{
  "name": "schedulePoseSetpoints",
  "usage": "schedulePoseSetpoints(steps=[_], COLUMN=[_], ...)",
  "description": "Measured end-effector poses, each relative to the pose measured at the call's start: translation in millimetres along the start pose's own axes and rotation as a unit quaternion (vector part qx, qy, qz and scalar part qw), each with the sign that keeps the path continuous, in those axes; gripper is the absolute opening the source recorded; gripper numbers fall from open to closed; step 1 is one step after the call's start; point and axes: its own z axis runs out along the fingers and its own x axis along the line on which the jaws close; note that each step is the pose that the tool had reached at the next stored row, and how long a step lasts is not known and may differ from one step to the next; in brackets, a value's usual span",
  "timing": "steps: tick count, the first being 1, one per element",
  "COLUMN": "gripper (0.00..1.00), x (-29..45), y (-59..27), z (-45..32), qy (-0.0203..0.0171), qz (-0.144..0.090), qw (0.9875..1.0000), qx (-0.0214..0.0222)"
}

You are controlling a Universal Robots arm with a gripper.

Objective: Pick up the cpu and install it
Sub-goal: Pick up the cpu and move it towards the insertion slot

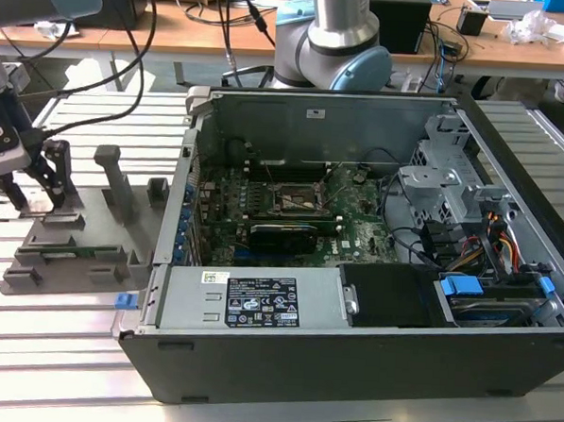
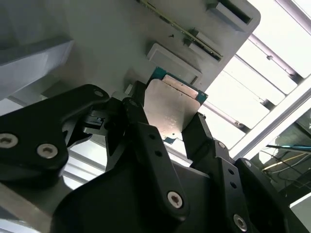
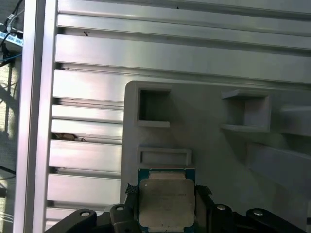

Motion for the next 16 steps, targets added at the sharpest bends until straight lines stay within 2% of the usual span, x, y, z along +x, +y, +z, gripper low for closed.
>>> schedulePoseSetpoints(steps=[6,13,16], gripper=[0.55,0.55,0.55], x=[-0.3,-0.2,-0.3], y=[1.1,1.1,0.9], z=[-5.8,-8.4,-13.0], qy=[0.0000,0.0001,0.0000], qz=[0.000,0.000,0.000], qw=[1.0000,1.0000,1.0000], qx=[0.0000,0.0000,0.0000])
